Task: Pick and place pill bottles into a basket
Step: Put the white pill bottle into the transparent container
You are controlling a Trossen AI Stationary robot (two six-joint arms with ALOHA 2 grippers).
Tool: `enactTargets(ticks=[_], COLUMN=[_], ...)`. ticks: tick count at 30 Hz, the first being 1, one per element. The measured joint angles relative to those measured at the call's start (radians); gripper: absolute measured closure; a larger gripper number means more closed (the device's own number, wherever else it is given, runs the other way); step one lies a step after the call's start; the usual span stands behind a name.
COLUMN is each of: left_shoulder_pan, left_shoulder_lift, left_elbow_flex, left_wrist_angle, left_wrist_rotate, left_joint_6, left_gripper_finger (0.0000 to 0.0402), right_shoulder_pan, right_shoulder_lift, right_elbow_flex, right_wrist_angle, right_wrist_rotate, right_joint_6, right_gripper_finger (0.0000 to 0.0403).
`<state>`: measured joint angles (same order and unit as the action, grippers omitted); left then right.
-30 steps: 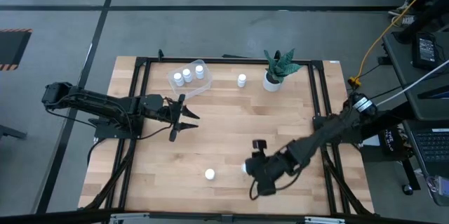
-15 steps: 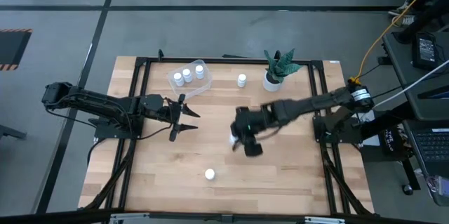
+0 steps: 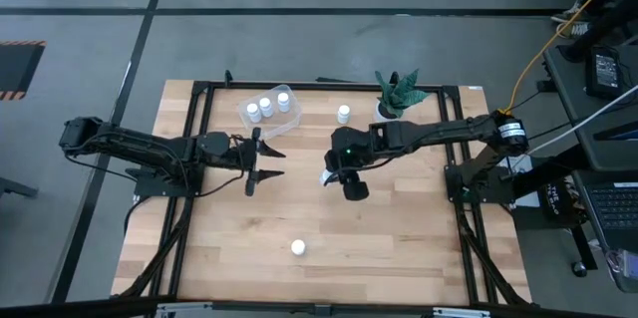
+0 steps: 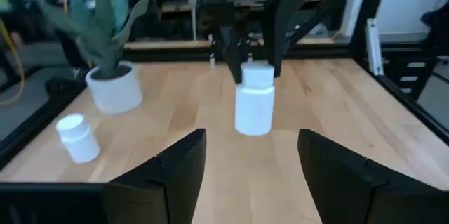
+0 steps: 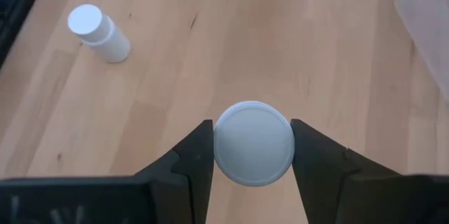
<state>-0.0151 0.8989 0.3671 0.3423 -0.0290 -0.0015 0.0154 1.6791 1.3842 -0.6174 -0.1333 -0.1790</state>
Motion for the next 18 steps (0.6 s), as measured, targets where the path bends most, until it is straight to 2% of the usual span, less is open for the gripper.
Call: enactTargets(ticks=[6, 11, 18], left_shoulder_pan=[0.005, 0.029, 0.102], left_shoulder_lift=[0.035, 0.156, 0.327], left_elbow_flex=[0.064, 0.163, 0.293], left_wrist_angle=[-0.071, -0.154, -0.191], left_wrist_rotate=[-0.030, -0.021, 0.010], left_joint_6=[-0.020, -0.043, 0.047], left_gripper_finger=[0.0182, 0.0182, 0.0182], right_shoulder_pan=[-0.029, -0.081, -0.130], right_shoulder_lift=[0.000, 0.000, 0.000], right_elbow_flex=[0.000, 0.000, 0.000], right_wrist_angle=[0.033, 0.036, 0.039], right_wrist_rotate=[-0.002, -0.024, -0.053], right_joint_6=[-0.059, -0.092, -0.131], right_gripper_finger=[0.0250, 0.0251, 0.0252])
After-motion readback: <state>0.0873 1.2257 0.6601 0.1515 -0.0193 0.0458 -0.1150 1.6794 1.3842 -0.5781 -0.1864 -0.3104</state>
